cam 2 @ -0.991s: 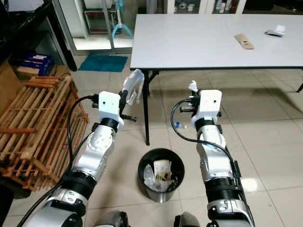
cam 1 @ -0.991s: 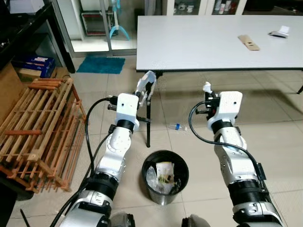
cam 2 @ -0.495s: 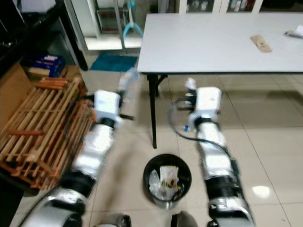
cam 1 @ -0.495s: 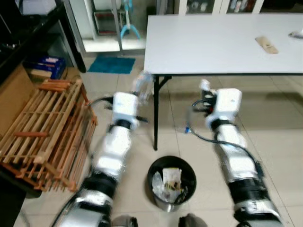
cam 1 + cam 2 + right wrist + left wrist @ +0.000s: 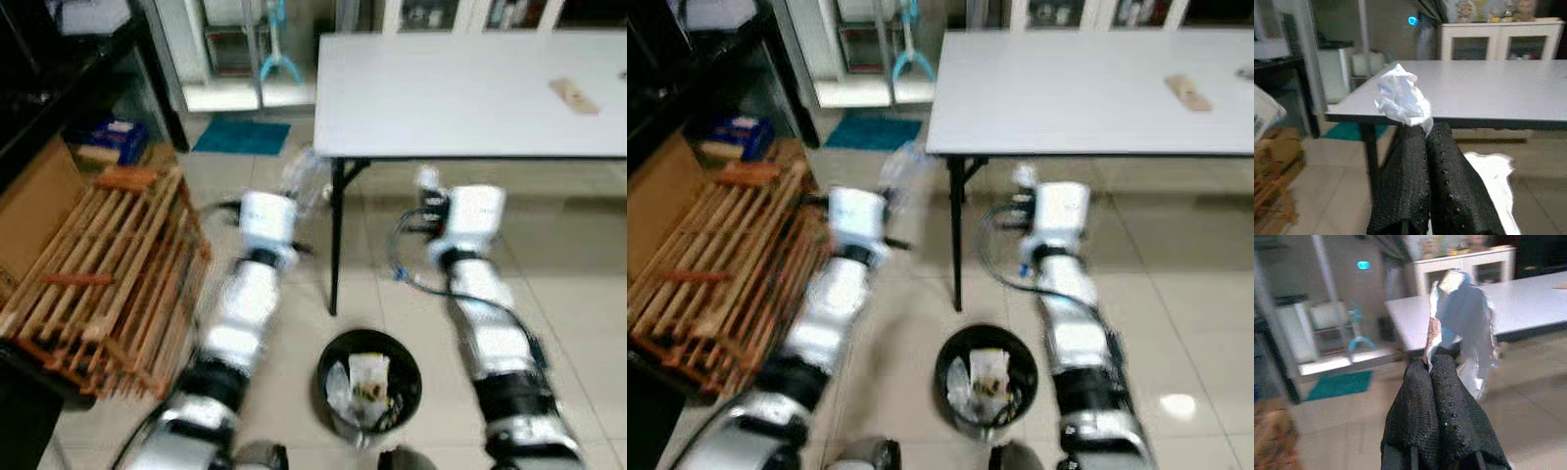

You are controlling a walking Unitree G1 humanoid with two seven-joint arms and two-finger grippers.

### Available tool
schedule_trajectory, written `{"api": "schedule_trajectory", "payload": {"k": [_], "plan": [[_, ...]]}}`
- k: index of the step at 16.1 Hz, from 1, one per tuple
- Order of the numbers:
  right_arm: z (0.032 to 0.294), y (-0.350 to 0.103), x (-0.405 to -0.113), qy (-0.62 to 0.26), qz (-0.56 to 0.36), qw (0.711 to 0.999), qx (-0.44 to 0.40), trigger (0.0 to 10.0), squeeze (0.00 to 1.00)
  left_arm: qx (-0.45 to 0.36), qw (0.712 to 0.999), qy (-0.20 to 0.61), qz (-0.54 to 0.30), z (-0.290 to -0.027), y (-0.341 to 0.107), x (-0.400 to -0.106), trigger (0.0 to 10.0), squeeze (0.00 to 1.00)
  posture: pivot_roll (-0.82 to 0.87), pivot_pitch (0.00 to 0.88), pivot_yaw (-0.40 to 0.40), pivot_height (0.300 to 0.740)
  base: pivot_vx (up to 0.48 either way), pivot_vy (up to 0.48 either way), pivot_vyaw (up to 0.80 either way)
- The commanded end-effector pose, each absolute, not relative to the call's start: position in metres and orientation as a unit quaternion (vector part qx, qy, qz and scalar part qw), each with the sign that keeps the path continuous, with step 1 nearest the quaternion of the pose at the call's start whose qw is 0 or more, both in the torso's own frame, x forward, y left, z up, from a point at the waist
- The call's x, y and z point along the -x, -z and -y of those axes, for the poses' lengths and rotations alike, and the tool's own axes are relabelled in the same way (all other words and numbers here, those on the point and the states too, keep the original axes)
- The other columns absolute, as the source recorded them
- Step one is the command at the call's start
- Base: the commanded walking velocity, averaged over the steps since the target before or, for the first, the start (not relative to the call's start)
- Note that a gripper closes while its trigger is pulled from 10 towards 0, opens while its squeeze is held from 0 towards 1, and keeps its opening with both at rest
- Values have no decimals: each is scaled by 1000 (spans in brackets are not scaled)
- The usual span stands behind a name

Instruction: Picking trash to rubbish bin

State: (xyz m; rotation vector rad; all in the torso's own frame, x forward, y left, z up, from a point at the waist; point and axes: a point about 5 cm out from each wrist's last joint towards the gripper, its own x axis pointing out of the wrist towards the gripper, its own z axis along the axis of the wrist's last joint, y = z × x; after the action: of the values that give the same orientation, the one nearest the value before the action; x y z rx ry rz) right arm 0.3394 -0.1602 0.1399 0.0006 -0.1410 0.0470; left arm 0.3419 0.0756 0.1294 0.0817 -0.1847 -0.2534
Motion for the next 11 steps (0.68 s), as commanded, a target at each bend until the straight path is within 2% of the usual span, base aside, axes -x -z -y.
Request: {"api": "schedule_trajectory", "payload": {"k": [1,5,11], "plan": [[153,-141,-340,-30,74,997,-5,10000,0,-43,988,118,92,-86,-130,-343,10000,0,5,15,51,683,0,0,0],[153,-141,-340,-31,74,997,-5,10000,0,-60,988,107,90,-89,-130,-344,10000,0,6,18,50,683,0,0,0],[152,-142,-340,-36,74,997,3,10000,0,-63,989,105,88,-90,-129,-344,10000,0,6,21,49,683,0,-289,0]]}}
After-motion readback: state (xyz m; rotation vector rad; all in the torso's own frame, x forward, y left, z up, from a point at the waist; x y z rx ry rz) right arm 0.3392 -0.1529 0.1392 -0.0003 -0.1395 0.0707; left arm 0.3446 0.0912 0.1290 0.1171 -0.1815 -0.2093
